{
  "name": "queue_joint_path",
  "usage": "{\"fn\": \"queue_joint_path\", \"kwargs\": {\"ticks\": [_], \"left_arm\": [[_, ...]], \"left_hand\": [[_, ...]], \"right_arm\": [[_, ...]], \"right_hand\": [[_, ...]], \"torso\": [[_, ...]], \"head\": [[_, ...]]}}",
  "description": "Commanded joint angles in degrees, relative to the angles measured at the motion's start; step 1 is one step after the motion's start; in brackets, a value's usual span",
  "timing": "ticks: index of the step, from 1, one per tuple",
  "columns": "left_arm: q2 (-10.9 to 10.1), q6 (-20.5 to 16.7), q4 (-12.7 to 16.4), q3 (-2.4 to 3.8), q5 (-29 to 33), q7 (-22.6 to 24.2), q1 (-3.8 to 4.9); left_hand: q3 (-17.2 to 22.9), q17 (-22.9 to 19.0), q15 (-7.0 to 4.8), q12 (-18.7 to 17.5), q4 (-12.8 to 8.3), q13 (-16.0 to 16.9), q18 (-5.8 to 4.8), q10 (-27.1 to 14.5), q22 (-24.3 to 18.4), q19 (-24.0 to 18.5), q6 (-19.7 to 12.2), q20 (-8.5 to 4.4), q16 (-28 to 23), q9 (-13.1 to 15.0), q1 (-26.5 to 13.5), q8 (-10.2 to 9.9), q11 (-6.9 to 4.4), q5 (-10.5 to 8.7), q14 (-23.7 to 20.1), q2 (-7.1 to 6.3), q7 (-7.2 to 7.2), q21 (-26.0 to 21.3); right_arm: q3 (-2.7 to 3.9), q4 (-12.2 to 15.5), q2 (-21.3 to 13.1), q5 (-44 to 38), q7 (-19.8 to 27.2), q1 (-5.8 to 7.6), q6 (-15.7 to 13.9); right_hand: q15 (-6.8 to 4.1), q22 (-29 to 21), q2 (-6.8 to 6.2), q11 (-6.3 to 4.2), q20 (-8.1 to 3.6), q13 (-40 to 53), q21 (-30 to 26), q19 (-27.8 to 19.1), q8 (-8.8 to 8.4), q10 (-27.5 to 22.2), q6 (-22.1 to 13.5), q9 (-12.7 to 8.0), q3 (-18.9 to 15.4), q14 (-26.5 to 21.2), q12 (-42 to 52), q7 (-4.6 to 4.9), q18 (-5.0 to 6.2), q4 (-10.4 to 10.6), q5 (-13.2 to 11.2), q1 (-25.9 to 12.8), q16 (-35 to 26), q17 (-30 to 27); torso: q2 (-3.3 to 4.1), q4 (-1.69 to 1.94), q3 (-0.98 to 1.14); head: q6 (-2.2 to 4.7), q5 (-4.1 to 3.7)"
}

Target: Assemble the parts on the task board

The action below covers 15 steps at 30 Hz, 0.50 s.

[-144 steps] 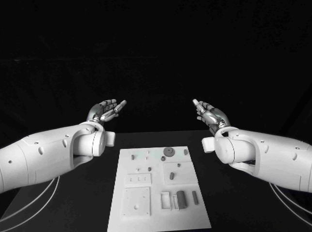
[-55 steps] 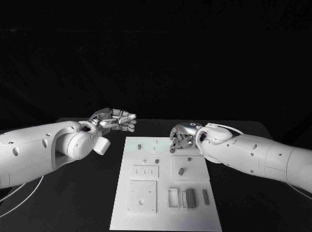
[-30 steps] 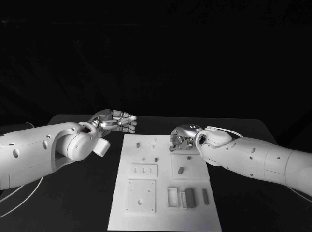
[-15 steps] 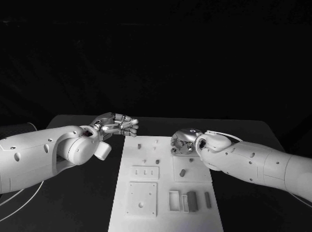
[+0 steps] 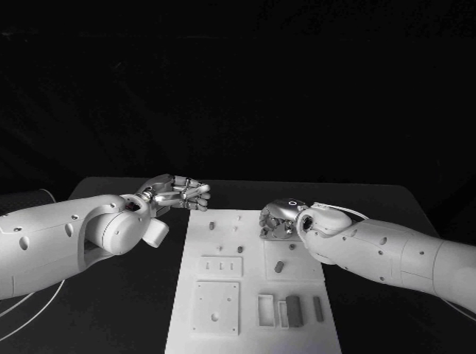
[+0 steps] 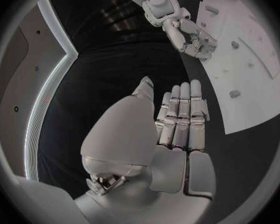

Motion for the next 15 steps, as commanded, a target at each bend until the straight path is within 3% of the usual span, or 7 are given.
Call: {"fn": "queue_joint_path", "kwargs": {"ticks": [1, 15], "left_arm": [[0.1, 0.6, 0.1, 0.15, -0.3, 0.7, 0.18], [-0.2, 0.8, -0.2, 0.15, -0.4, 0.3, 0.32]], "left_hand": [[-0.1, 0.1, 0.42, -0.2, 0.0, -0.1, 0.64, 0.5, -0.1, -0.1, -0.1, 0.32, -0.2, -0.1, -0.4, -0.3, 0.04, 0.11, 0.0, 0.03, 0.51, -0.2], [-0.1, 0.1, 0.42, -0.3, 0.0, -0.1, 0.66, 0.6, -0.1, -0.2, -0.2, 0.35, -0.4, -0.1, -0.3, -0.3, 0.04, 0.11, -0.1, 0.03, 0.52, -0.3]], "right_arm": [[-0.20, 0.0, 0.0, -1.1, -0.4, -0.29, 1.0], [-0.20, 0.4, -0.5, -1.1, -0.4, -0.28, 0.6]], "right_hand": [[-1.01, 1.4, 0.04, 0.32, -0.20, 0.0, 0.4, -0.1, -0.30, 0.1, 0.4, -0.1, 0.2, 1.1, 0.2, -0.08, 2.18, 0.2, 0.1, 0.5, 0.3, 0.0], [-1.06, 1.4, -0.13, 0.28, -0.21, -0.1, 0.5, -0.2, -0.39, 0.1, 0.4, -0.1, 0.2, 1.1, 0.2, -0.12, 2.18, 0.2, 0.1, 0.5, 0.3, -0.1]], "torso": [[0.26, -0.05, 0.07], [0.84, 0.00, 0.19]], "head": [[0.23, 0.28], [0.96, -0.03]]}}
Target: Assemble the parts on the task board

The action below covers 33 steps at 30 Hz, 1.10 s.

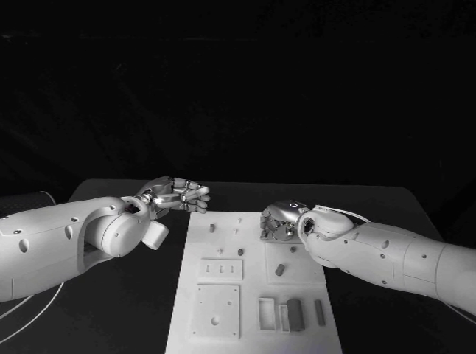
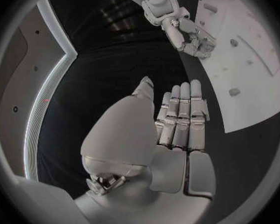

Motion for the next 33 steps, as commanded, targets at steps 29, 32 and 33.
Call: {"fn": "queue_joint_path", "kwargs": {"ticks": [29, 32, 33], "left_arm": [[-0.1, 0.3, -0.5, 0.05, -0.2, 0.6, 0.13], [-0.1, 0.3, -0.5, 0.05, -0.2, 0.6, 0.13], [-0.1, 0.3, -0.6, 0.05, -0.2, 0.6, 0.13]], "left_hand": [[0.1, 0.2, 0.47, -0.5, 0.0, -0.1, 0.98, 0.5, -0.1, -0.3, -0.2, 0.42, -0.6, -0.1, 0.1, -0.4, -0.07, 0.17, -0.2, 0.04, 0.55, -0.4], [0.1, 0.2, 0.47, -0.5, 0.0, -0.1, 0.98, 0.5, -0.1, -0.3, -0.2, 0.42, -0.7, -0.1, 0.1, -0.4, -0.07, 0.17, -0.2, 0.02, 0.55, -0.4], [0.1, 0.2, 0.47, -0.5, 0.0, -0.1, 0.98, 0.5, -0.1, -0.3, -0.2, 0.43, -0.7, -0.1, 0.1, -0.4, -0.07, 0.17, -0.2, 0.02, 0.55, -0.4]], "right_arm": [[-0.33, 1.0, -1.6, 0.0, 0.9, -0.49, 2.0], [-0.33, 1.6, -2.0, 0.0, 0.8, -0.49, 2.0], [-0.33, 1.7, -2.1, 0.0, 0.9, -0.49, 2.0]], "right_hand": [[-0.76, 1.3, -1.97, 0.63, -0.14, -0.8, 0.6, -0.9, -0.99, 0.0, -0.3, -0.5, -0.3, 0.2, 0.1, 0.34, 2.24, 0.3, 1.0, 0.9, -0.1, -1.0], [-0.76, 1.3, -1.97, 0.63, -0.14, -0.9, 0.7, -0.9, -0.99, 0.0, -0.3, -0.5, -0.3, 0.2, 0.1, 0.34, 2.24, 0.3, 1.0, 0.9, -0.1, -1.0], [-0.76, 1.3, -1.98, 0.63, -0.14, -0.9, 0.7, -0.9, -1.00, 0.0, -0.3, -0.5, -0.3, 0.3, 0.1, 0.34, 2.24, 0.3, 1.0, 0.9, -0.1, -0.9]], "torso": [[0.70, 0.12, -0.01], [0.71, 0.14, 0.02], [0.71, 0.14, 0.03]], "head": [[1.16, -0.36], [1.11, -0.15], [1.09, -0.15]]}}
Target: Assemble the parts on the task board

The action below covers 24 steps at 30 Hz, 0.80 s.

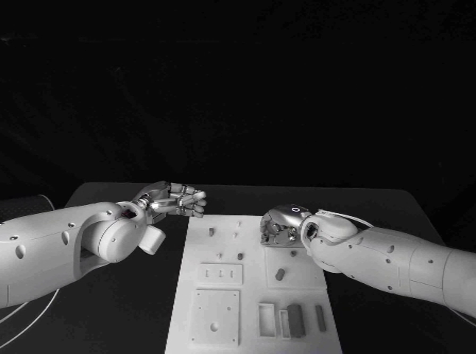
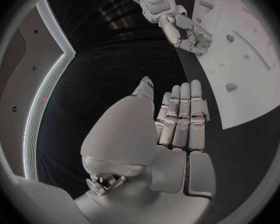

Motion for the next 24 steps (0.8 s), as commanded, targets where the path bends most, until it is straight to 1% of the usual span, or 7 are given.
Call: {"fn": "queue_joint_path", "kwargs": {"ticks": [1, 4, 9, 15, 20, 21, 24], "left_arm": [[0.1, 0.4, 0.0, 0.06, -0.1, 0.6, 0.10], [0.0, 0.4, 0.0, 0.06, -0.1, 0.6, 0.10], [0.1, 0.3, -0.2, 0.06, -0.1, 0.6, 0.10], [0.2, 0.4, -0.2, 0.05, -0.1, 0.5, 0.10], [0.2, 0.3, -0.3, 0.05, -0.1, 0.5, 0.10], [0.2, 0.4, -0.3, 0.05, -0.1, 0.5, 0.09], [0.2, 0.4, -0.3, 0.05, -0.1, 0.5, 0.09]], "left_hand": [[0.1, 0.0, 0.26, -0.1, 0.0, -0.1, 0.62, 0.4, -0.1, -0.1, -0.2, 0.22, -0.2, -0.1, 0.1, -0.2, -0.15, 0.16, 0.0, 0.02, 0.52, -0.2], [0.1, 0.0, 0.27, -0.2, 0.0, -0.1, 0.63, 0.4, -0.1, -0.1, -0.2, 0.23, -0.2, -0.1, 0.1, -0.2, -0.15, 0.16, 0.0, 0.01, 0.52, -0.2], [0.1, 0.0, 0.27, -0.2, 0.0, -0.1, 0.63, 0.4, -0.1, -0.1, -0.2, 0.23, -0.2, -0.1, 0.1, -0.2, -0.15, 0.16, 0.0, 0.00, 0.52, -0.2], [0.1, 0.0, 0.27, -0.2, 0.0, -0.1, 0.63, 0.5, -0.1, -0.1, -0.2, 0.22, -0.3, -0.1, 0.1, -0.2, -0.15, 0.16, 0.0, -0.01, 0.52, -0.2], [0.1, 0.1, 0.27, -0.2, 0.0, -0.1, 0.64, 0.5, -0.1, -0.1, -0.2, 0.22, -0.3, -0.1, 0.1, -0.2, -0.15, 0.16, 0.0, -0.01, 0.52, -0.2], [0.1, 0.1, 0.27, -0.2, 0.0, -0.1, 0.64, 0.5, -0.1, -0.1, -0.2, 0.22, -0.3, -0.1, 0.2, -0.2, -0.15, 0.16, 0.0, -0.01, 0.52, -0.2], [0.1, 0.1, 0.27, -0.2, 0.0, -0.1, 0.64, 0.5, -0.1, -0.1, -0.2, 0.22, -0.3, -0.1, 0.2, -0.2, -0.15, 0.16, 0.0, -0.01, 0.52, -0.2]], "right_arm": [[-0.45, 0.2, -0.4, -0.5, -1.1, -0.67, 2.9], [-0.45, 0.4, -0.5, -0.5, -1.0, -0.67, 2.8], [-0.45, 0.5, -0.8, -0.6, -1.1, -0.67, 2.8], [-0.45, 0.7, -0.9, -0.6, -1.1, -0.66, 2.7], [-0.45, 0.9, -1.0, -0.7, -1.2, -0.66, 2.8], [-0.45, 0.9, -1.0, -0.7, -1.1, -0.66, 2.9], [-0.45, 1.0, -0.9, -0.9, -1.2, -0.66, 3.0]], "right_hand": [[-0.59, 1.3, -0.45, 0.22, -0.14, -0.1, 0.4, -0.5, 0.39, 0.0, -0.1, -0.3, -0.2, 0.4, 0.1, 0.22, 2.23, 0.2, 0.4, 0.2, 0.0, 0.2], [-0.59, 1.3, -0.48, 0.23, -0.14, -0.1, 0.4, -0.4, 0.37, 0.0, -0.1, -0.3, -0.2, 0.5, 0.1, 0.22, 2.23, 0.2, 0.5, 0.2, 0.1, 0.4], [-0.58, 1.3, -0.50, 0.23, -0.14, -0.2, 0.4, -0.4, 0.35, 0.1, -0.1, -0.3, -0.2, 0.5, 0.1, 0.22, 2.23, 0.1, 0.5, 0.3, 0.1, 0.4], [-0.59, 1.3, -0.29, 0.22, -0.17, -0.3, 0.6, -0.5, 0.30, 0.1, 0.1, -0.3, 0.3, 0.6, 0.1, 0.21, 2.23, -0.2, 1.0, 1.2, 0.4, 0.7], [-0.62, 1.2, 0.00, 0.20, -0.16, -0.5, 0.6, -0.7, 0.26, 0.2, 0.4, -0.3, 1.4, 0.7, 0.2, 0.17, 2.23, -0.6, 1.5, 2.3, 0.5, 0.9], [-0.62, 1.2, 0.04, 0.19, -0.14, -0.5, 0.6, -0.8, 0.21, 0.2, 0.4, -0.3, 1.9, 0.6, 0.2, 0.19, 2.23, -0.7, 1.8, 2.7, 0.6, 0.9], [-0.57, 1.3, -0.23, 0.22, -0.01, -0.7, 0.6, -1.2, 0.06, 0.1, 0.6, -0.4, 4.3, 0.4, 0.3, 0.20, 2.23, -1.3, 5.9, 4.1, 0.7, 1.0]], "torso": [[0.06, 0.04, 0.02], [0.11, 0.05, 0.02], [0.14, 0.02, 0.07], [0.23, 0.09, 0.06], [0.24, 0.09, 0.06], [0.25, 0.09, 0.06], [0.32, 0.12, 0.06]], "head": [[-0.02, 0.12], [0.26, -0.34], [0.23, -0.08], [0.38, -0.65], [0.26, -0.43], [0.24, -0.44], [0.35, -0.53]]}}
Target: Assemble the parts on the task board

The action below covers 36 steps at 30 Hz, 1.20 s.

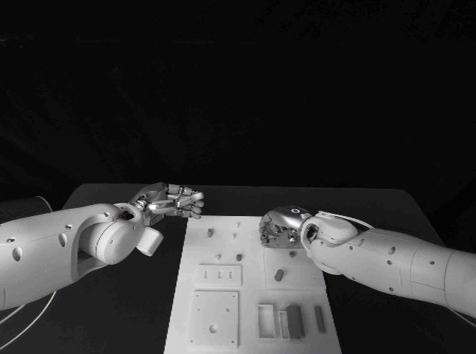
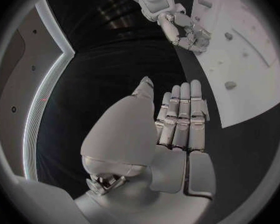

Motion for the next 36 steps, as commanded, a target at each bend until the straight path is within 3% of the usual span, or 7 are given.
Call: {"fn": "queue_joint_path", "kwargs": {"ticks": [1, 7, 11, 13, 14, 17, 36], "left_arm": [[0.1, 0.4, 0.0, 0.06, -0.1, 0.5, 0.08], [0.1, 0.3, 0.0, 0.05, -0.1, 0.4, 0.08], [0.0, 0.0, 0.1, 0.05, -0.1, 0.3, 0.08], [0.0, 0.0, 0.1, 0.05, -0.1, 0.3, 0.08], [0.0, 0.0, 0.0, 0.05, -0.1, 0.2, 0.08], [0.0, -0.2, 0.0, 0.05, -0.1, 0.1, 0.08], [-0.1, -0.4, 0.1, 0.05, -0.1, 0.1, 0.08]], "left_hand": [[0.1, 0.1, 0.27, -0.2, 0.0, -0.1, 0.65, 0.3, -0.1, -0.1, -0.2, 0.22, -0.3, -0.1, 0.2, -0.2, 0.06, 0.16, 0.0, 0.00, 0.52, -0.2], [0.1, 0.1, 0.27, -0.2, 0.0, -0.1, 0.65, 0.3, -0.1, -0.1, -0.2, 0.22, -0.3, -0.1, 0.2, -0.2, 0.06, 0.16, 0.0, -0.01, 0.52, -0.2], [0.1, 0.1, 0.27, -0.2, 0.0, -0.1, 0.66, 0.3, -0.1, -0.1, -0.2, 0.22, -0.3, -0.1, 0.2, -0.2, 0.06, 0.15, 0.0, -0.01, 0.52, -0.2], [0.1, 0.1, 0.27, -0.2, 0.0, -0.1, 0.66, 0.3, -0.1, -0.1, -0.2, 0.23, -0.3, -0.1, 0.2, -0.2, 0.06, 0.15, 0.0, 0.01, 0.52, -0.2], [0.1, 0.1, 0.27, -0.2, 0.0, -0.1, 0.66, 0.3, -0.1, -0.1, -0.2, 0.23, -0.3, -0.1, 0.2, -0.2, 0.06, 0.14, 0.0, 0.01, 0.52, -0.2], [0.1, 0.1, 0.27, -0.2, 0.0, -0.1, 0.66, 0.3, -0.1, -0.1, -0.2, 0.23, -0.3, -0.1, 0.3, -0.2, 0.06, 0.13, 0.0, 0.03, 0.53, -0.2], [0.1, 0.2, 0.29, -0.3, 0.0, -0.1, 0.66, 0.4, -0.1, -0.1, -0.1, 0.24, -0.4, 0.0, 0.3, -0.2, 0.05, 0.11, 0.0, 0.06, 0.52, -0.3]], "right_arm": [[-0.48, 0.0, -0.1, -1.0, -1.2, -0.68, 3.3], [-0.48, -0.1, -0.2, -1.0, -1.2, -0.68, 3.4], [-0.48, -0.1, -0.2, -1.0, -1.2, -0.68, 3.3], [-0.48, -0.1, -0.2, -1.0, -1.1, -0.69, 3.3], [-0.48, -0.1, -0.2, -1.0, -1.1, -0.69, 3.2], [-0.48, 0.0, -0.2, -1.0, -1.0, -0.69, 2.9], [-0.45, 2.4, -0.5, -0.8, -0.8, -0.20, -1.5]], "right_hand": [[-0.55, 1.3, 0.21, 0.28, 0.10, -0.3, 0.2, -0.7, -0.24, 0.1, 0.8, -0.2, 2.4, 0.3, 0.3, 0.18, 2.24, -0.6, 2.3, 1.4, 0.4, 0.2], [-0.47, 1.4, -0.18, 0.34, 0.34, -0.4, 0.7, -1.2, -0.50, 0.0, 1.0, -0.3, 5.6, 0.1, 0.6, 0.24, 2.25, -2.4, 5.3, 1.2, 0.7, 0.4], [-0.33, 1.3, -0.36, 0.57, 0.60, -0.8, 2.1, -1.8, -0.91, -0.1, 1.3, -0.2, 11.5, -0.1, 1.1, 0.34, 2.25, -9.1, 5.5, -5.2, 1.2, 0.4], [-0.03, 1.2, 0.08, 0.48, 0.64, -1.1, 2.6, -1.7, -1.07, -0.1, 1.4, -0.2, 15.2, 0.0, 1.3, 0.03, 2.25, -15.1, 4.6, -10.1, 1.3, 0.2], [0.38, 1.1, 0.91, 0.40, 0.76, -1.4, 3.0, -1.6, -1.25, 0.0, 1.7, -0.1, 19.9, 0.2, 1.5, -0.11, 2.21, -22.5, 4.3, -16.4, 1.4, 0.0], [-0.18, 1.0, 1.92, 0.52, 0.65, -1.9, 3.4, -0.3, -1.31, 0.4, 1.9, 0.0, 25.3, 0.8, 1.7, 0.48, 2.25, -28.5, 3.5, -24.1, 1.5, -0.2], [-0.53, 1.0, 0.26, 0.21, 0.03, -2.3, 3.7, 0.4, -0.72, 0.6, 2.6, 0.7, 27.6, 1.3, 1.9, 0.09, 2.25, -28.4, -1.7, -27.2, 1.7, -0.1]], "torso": [[0.09, 0.03, 0.00], [0.10, 0.01, 0.03], [0.11, -0.07, 0.05], [0.14, -0.09, 0.08], [0.16, -0.08, 0.10], [0.14, 0.01, 0.06], [0.20, 0.09, -0.05]], "head": [[0.06, -0.10], [-0.21, -0.08], [-0.21, -0.33], [-0.24, -0.33], [-0.21, -0.36], [-0.19, -0.44], [-0.13, -0.49]]}}
